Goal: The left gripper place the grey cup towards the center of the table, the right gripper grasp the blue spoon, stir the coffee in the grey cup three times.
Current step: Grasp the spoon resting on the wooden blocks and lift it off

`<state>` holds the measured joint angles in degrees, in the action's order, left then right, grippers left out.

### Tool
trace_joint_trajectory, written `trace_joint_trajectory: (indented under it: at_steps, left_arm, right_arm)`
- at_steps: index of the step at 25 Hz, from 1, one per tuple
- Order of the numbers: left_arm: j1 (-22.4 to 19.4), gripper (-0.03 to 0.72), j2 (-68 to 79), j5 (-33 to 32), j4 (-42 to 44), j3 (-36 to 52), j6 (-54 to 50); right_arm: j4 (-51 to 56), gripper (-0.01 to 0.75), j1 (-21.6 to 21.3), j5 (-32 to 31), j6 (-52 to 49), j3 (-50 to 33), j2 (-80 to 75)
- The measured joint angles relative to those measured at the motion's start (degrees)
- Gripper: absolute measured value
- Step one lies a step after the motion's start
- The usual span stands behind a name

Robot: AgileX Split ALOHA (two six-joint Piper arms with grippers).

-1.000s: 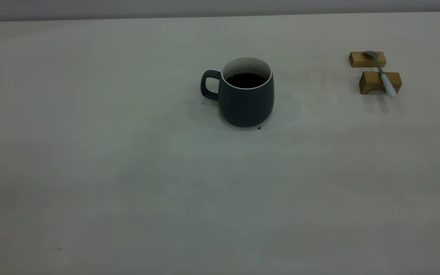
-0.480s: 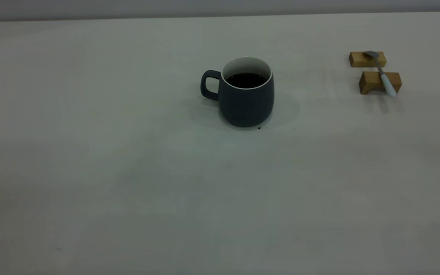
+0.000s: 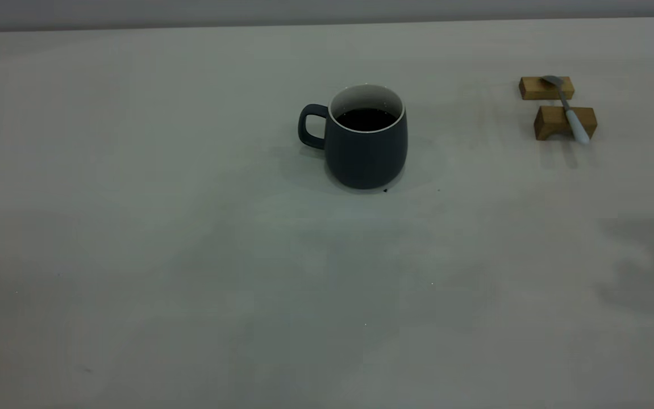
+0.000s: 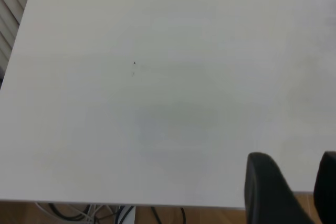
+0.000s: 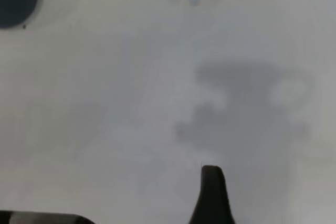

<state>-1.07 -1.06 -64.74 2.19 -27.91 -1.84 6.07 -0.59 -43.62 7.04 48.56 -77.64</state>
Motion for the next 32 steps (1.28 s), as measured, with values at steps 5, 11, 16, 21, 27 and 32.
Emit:
trace_joint_trajectory:
  at_steps: [5, 11, 16, 21, 27, 32]
  left_arm:
    - [0.0, 0.297, 0.0, 0.0, 0.0, 0.0, 0.0]
    - [0.0, 0.297, 0.0, 0.0, 0.0, 0.0, 0.0]
    - [0.0, 0.297, 0.0, 0.0, 0.0, 0.0, 0.0]
    - [0.0, 0.297, 0.0, 0.0, 0.0, 0.0, 0.0]
    - [0.0, 0.297, 0.0, 0.0, 0.0, 0.0, 0.0]
    - [0.0, 0.297, 0.0, 0.0, 0.0, 0.0, 0.0]
  right_arm:
    - [0.9, 0.651, 3.5, 3.5, 2.5, 8.5, -21.6]
    - [1.2, 0.651, 4.7, 3.8, 3.2, 20.2, -41.4]
    - [0.2, 0.651, 4.7, 5.3, 3.2, 25.4, -47.4]
    - [-0.1, 0.65, 4.7, 9.5, 3.5, 27.5, -49.9]
    - [-2.7, 0.642, 4.7, 8.4, 3.3, 34.7, -56.7]
    - [-4.6, 0.64, 4.7, 6.5, 2.6, 40.4, -61.3]
